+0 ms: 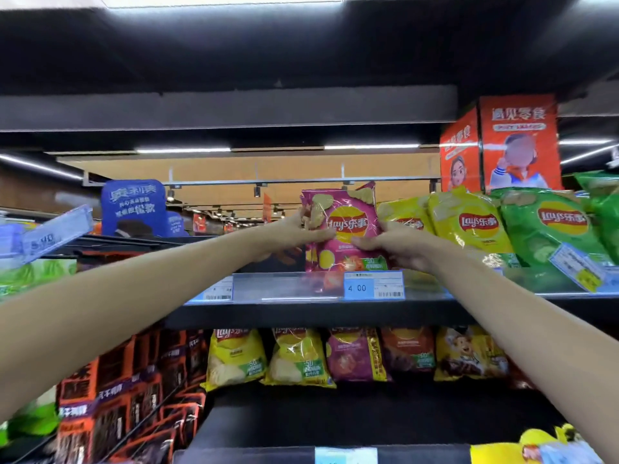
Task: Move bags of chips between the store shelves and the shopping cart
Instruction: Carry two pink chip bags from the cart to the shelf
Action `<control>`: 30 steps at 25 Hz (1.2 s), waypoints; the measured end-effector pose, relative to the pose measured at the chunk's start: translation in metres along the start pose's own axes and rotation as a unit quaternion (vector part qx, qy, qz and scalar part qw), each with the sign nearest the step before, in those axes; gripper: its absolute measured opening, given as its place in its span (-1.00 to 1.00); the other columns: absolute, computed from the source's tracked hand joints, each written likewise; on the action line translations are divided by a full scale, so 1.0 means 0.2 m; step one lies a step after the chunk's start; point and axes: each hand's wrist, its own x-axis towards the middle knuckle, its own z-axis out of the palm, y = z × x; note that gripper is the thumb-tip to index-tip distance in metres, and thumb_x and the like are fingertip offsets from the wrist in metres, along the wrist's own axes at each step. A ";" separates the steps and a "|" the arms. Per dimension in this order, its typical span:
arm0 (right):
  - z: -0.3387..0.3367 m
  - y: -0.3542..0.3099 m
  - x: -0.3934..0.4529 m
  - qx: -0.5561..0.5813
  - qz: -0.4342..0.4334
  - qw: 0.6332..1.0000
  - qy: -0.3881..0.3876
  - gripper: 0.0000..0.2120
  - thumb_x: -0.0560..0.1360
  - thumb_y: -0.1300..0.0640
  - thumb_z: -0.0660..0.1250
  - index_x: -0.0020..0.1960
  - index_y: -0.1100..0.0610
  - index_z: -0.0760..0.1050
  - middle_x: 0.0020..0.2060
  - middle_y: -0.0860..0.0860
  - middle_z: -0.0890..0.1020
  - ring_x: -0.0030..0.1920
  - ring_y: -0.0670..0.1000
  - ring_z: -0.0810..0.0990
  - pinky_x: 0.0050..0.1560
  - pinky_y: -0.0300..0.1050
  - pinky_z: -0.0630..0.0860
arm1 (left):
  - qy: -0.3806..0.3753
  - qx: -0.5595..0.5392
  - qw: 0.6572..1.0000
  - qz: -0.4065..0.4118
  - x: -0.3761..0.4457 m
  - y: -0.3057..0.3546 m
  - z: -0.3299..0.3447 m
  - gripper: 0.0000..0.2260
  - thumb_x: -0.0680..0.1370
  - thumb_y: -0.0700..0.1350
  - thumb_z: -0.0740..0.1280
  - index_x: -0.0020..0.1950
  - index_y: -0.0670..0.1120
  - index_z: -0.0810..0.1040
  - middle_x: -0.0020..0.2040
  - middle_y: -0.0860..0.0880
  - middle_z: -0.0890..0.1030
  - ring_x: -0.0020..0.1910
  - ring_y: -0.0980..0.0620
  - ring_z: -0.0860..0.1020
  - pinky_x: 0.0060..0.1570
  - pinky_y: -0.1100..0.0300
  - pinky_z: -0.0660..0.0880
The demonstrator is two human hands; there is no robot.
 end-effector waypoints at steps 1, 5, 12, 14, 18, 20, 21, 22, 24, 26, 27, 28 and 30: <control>0.01 0.00 0.00 -0.034 -0.007 0.999 0.023 -0.50 0.43 0.10 0.51 0.29 0.15 0.40 0.05 0.10 0.66 0.01 0.08 0.67 -0.07 -0.03 0.61 | -0.014 -0.003 1.000 -0.006 0.01 0.00 0.02 -0.34 0.50 0.19 0.39 0.49 0.11 0.14 0.18 -0.03 0.55 0.08 -0.06 0.59 -0.02 0.03 0.59; 0.03 0.01 -0.02 -0.164 -0.069 0.976 0.125 -0.53 0.44 0.06 0.52 0.22 0.14 0.38 0.02 0.03 0.62 -0.08 -0.05 0.61 -0.22 -0.19 0.50 | -0.018 -0.075 0.997 -0.016 0.11 -0.01 0.08 -0.42 0.52 0.06 0.44 0.43 0.05 0.24 0.18 -0.09 0.59 0.05 -0.13 0.65 0.00 -0.05 0.64; -0.05 0.05 -0.09 -0.333 -0.109 0.921 0.172 -0.45 0.44 0.08 0.51 0.33 0.17 0.37 0.12 0.00 0.58 0.15 0.05 0.57 0.09 -0.09 0.48 | -0.035 -0.073 0.997 -0.001 0.17 -0.01 0.11 -0.40 0.52 0.06 0.43 0.46 0.07 0.19 0.21 -0.12 0.58 0.09 -0.14 0.63 0.09 -0.12 0.61; -0.06 0.05 -0.12 -0.348 -0.125 0.907 0.201 -0.36 0.39 0.07 0.55 0.34 0.16 0.31 0.14 0.03 0.57 0.16 0.07 0.55 0.07 -0.07 0.48 | -0.026 -0.044 0.999 0.001 0.15 0.00 0.10 -0.39 0.51 0.11 0.43 0.46 0.04 0.22 0.16 -0.10 0.60 0.05 -0.10 0.65 -0.02 0.01 0.65; -0.08 0.09 -0.16 -0.384 -0.159 0.878 0.239 -0.46 0.38 0.13 0.53 0.22 0.13 0.32 0.09 0.09 0.56 0.11 0.11 0.56 0.05 0.12 0.56 | 0.010 0.058 0.998 0.038 0.05 0.04 0.09 -0.56 0.54 0.10 0.39 0.32 0.00 0.34 0.05 0.01 0.59 -0.07 0.07 0.59 -0.26 0.25 0.50; -0.07 0.08 -0.20 -0.388 -0.199 0.866 0.246 -0.59 0.42 0.16 0.47 0.18 0.14 0.37 0.07 0.08 0.55 0.08 0.09 0.55 0.04 0.08 0.55 | 0.049 0.167 0.982 0.075 -0.03 0.06 0.08 -0.57 0.54 0.08 0.39 0.33 -0.05 0.40 0.08 0.01 0.56 -0.02 0.05 0.54 -0.15 0.21 0.47; -0.07 0.08 -0.24 -0.391 -0.225 0.858 0.246 -0.66 0.45 0.17 0.43 0.17 0.14 0.39 0.06 0.07 0.55 0.07 0.07 0.54 0.04 0.03 0.54 | 0.072 0.227 0.966 0.096 -0.07 0.08 0.08 -0.56 0.55 0.08 0.39 0.34 -0.07 0.42 0.09 0.00 0.56 0.00 0.04 0.52 -0.08 0.18 0.48; -0.05 0.07 -0.28 -0.397 -0.250 0.849 0.243 -0.72 0.48 0.17 0.39 0.16 0.13 0.42 0.05 0.05 0.55 0.07 0.06 0.53 0.04 -0.01 0.52 | 0.096 0.282 0.948 0.114 -0.12 0.09 0.07 -0.57 0.55 0.09 0.39 0.34 -0.07 0.44 0.09 -0.02 0.58 0.00 0.03 0.53 -0.03 0.12 0.52; 0.00 0.04 -0.36 -0.402 -0.290 0.839 0.224 -0.78 0.52 0.16 0.35 0.15 0.11 0.44 0.06 0.03 0.55 0.07 0.04 0.52 0.05 -0.05 0.51 | 0.146 0.360 0.910 0.143 -0.21 0.11 0.06 -0.63 0.57 0.10 0.36 0.32 -0.02 0.46 0.07 -0.01 0.60 -0.02 0.01 0.56 -0.03 0.02 0.58; 0.07 0.05 -0.41 -0.420 -0.308 0.831 0.196 -0.78 0.55 0.12 0.32 0.18 0.10 0.44 0.06 0.03 0.54 0.06 0.05 0.51 0.05 -0.03 0.53 | 0.181 0.412 0.877 0.170 -0.30 0.11 0.09 -0.67 0.59 0.08 0.31 0.33 0.03 0.44 0.10 0.01 0.59 0.01 -0.01 0.57 -0.08 0.02 0.58; 0.10 0.06 -0.45 -0.432 -0.313 0.827 0.179 -0.77 0.55 0.10 0.30 0.19 0.10 0.43 0.06 0.02 0.54 0.07 0.05 0.51 0.06 0.01 0.53 | 0.189 0.433 0.864 0.176 -0.35 0.11 0.10 -0.65 0.60 0.06 0.30 0.36 0.03 0.42 0.13 0.00 0.58 0.05 -0.03 0.57 -0.08 0.03 0.57; 0.12 0.06 -0.48 -0.451 -0.309 0.822 0.157 -0.77 0.56 0.07 0.28 0.19 0.08 0.41 0.06 0.01 0.54 0.09 0.07 0.51 0.07 0.06 0.53 | 0.190 0.450 0.854 0.177 -0.41 0.11 0.12 -0.62 0.60 0.05 0.29 0.40 0.03 0.39 0.17 0.00 0.57 0.11 -0.05 0.56 -0.08 0.04 0.55; 0.15 0.08 -0.57 -0.495 -0.287 0.813 0.105 -0.80 0.56 0.01 0.26 0.15 0.04 0.39 0.08 0.00 0.52 0.14 0.10 0.52 0.13 0.11 0.48 | 0.191 0.475 0.841 0.174 -0.56 0.09 0.18 -0.60 0.59 0.03 0.30 0.42 0.04 0.39 0.23 0.02 0.53 0.20 -0.04 0.51 -0.05 0.03 0.53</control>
